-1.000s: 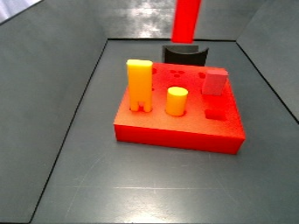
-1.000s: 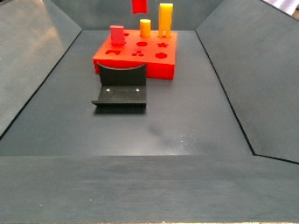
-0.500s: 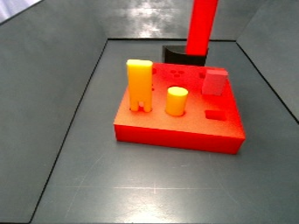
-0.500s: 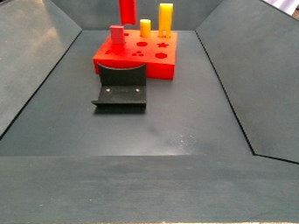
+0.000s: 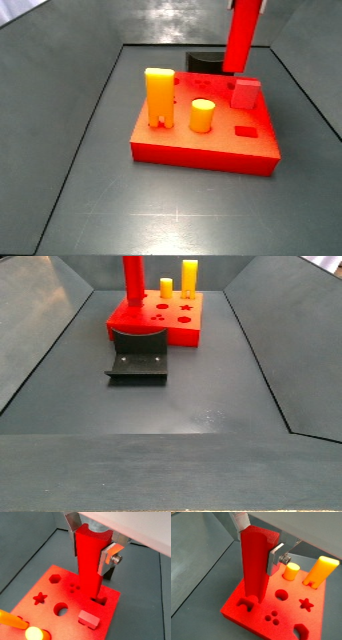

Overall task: Pick up the arch object. Move up. Rotate the arch object. Move to above the board. Insert the arch object.
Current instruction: Insert the arch object.

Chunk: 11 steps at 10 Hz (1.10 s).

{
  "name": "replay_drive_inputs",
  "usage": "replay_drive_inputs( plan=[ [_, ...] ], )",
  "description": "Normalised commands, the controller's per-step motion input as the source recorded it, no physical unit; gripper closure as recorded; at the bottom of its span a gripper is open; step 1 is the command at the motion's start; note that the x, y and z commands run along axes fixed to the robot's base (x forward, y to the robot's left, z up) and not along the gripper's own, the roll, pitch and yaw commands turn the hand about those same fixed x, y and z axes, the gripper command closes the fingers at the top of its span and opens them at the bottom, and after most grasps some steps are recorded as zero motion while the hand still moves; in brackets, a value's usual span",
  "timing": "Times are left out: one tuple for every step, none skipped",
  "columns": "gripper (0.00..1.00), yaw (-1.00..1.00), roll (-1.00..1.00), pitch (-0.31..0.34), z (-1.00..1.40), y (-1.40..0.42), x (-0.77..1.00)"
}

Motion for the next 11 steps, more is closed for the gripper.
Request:
replay_drive_inputs(
  plan=[
    [1.00, 0.15, 0.12, 0.003, -0.22, 0.08, 0.41],
    [1.00, 0.13, 0.13, 0.009, -0.22, 0.06, 0.38],
    [1.00, 0.06, 0.11, 0.000, -0.22, 0.03, 0.36],
    [1.00, 0.00, 0.08, 0.000, -0.22, 0.00, 0.30],
    [1.00, 0.00, 0.09, 0.000, -0.25, 0.01, 0.32],
    [1.00, 0.00, 0.10, 0.000, -0.26, 0.00, 0.14],
    [1.00, 0.00, 0.09, 0.000, -0.26, 0.00, 0.00],
    [1.00, 0.00, 0.06, 0.000, -0.21, 0.00, 0.00],
    [1.00, 0.00, 0.02, -0.010, -0.19, 0.00, -0.05],
    [1.00, 0.00, 0.00, -0.026, -0.15, 0.00, -0.04],
    [1.00, 0.00, 0.00, -0.017, -0.17, 0.00, 0.00]
  ],
)
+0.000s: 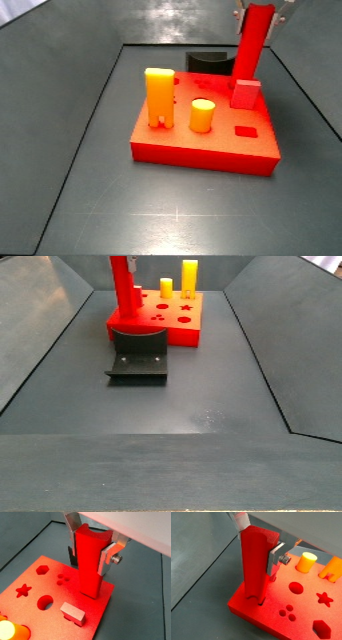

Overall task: Pick up the arch object. Move up. Rotate the arch object. Move to above the board. Insert the arch object.
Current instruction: Insert the arch object.

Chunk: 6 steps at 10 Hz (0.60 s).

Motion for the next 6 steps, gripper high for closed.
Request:
replay_drive_inputs(
  plan=[
    [1.00, 0.00, 0.00, -0.020, -0.17, 0.00, 0.00],
    [1.00, 0.00, 0.00, -0.014, -0.19, 0.01, 0.00],
    [1.00, 0.00, 0.00, -0.014, -0.22, 0.03, 0.02],
    [1.00, 0.00, 0.01, -0.027, -0.24, 0.03, 0.00],
    [1.00, 0.00, 0.01, -0.066, -0.29, 0.00, 0.00],
    [1.00, -0.01, 0.02, -0.140, -0.45, 0.00, 0.00]
  ],
)
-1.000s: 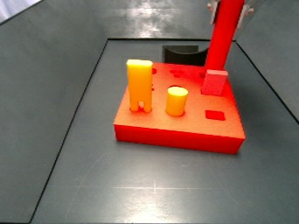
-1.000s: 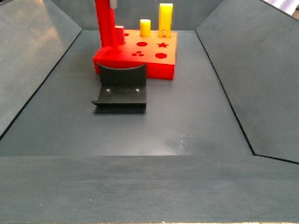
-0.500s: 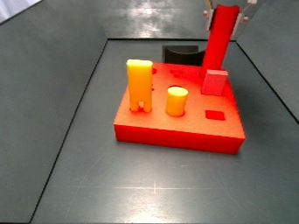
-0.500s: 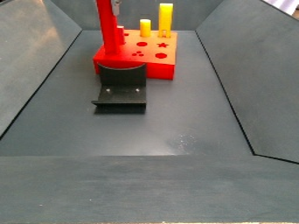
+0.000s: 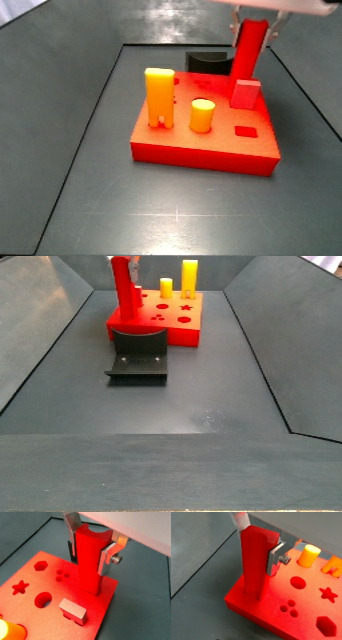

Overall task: Pick up the arch object. Move up. Rotate the arch object. Move to above the board. Insert the arch object.
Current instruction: Insert the arch object.

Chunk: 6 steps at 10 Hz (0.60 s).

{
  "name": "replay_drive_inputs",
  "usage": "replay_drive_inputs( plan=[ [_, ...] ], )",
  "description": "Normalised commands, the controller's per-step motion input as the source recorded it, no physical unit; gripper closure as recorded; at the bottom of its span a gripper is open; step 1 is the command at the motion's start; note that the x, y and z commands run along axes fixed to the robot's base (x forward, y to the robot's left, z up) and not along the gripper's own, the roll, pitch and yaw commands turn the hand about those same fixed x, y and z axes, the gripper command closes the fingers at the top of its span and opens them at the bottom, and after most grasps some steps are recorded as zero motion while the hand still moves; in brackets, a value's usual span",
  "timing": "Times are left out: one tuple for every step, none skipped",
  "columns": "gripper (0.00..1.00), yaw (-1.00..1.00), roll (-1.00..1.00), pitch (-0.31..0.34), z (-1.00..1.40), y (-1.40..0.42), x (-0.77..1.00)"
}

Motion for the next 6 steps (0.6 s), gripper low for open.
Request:
replay_drive_inputs(
  plan=[
    [1.00, -0.03, 0.06, -0.143, -0.39, -0.05, 0.00],
    [1.00, -0.01, 0.12, -0.126, -0.34, -0.12, 0.00],
    [1.00, -0.03, 0.11, -0.163, -0.32, -0.07, 0.00],
    [1.00, 0.00, 0.00, -0.169, -0.15, -0.01, 0.00],
    [1.00, 0.00, 0.00, -0.080, -0.06, 0.00, 0.00],
    [1.00, 0.00, 0.00, 0.000, 0.00, 0.00, 0.00]
  ],
)
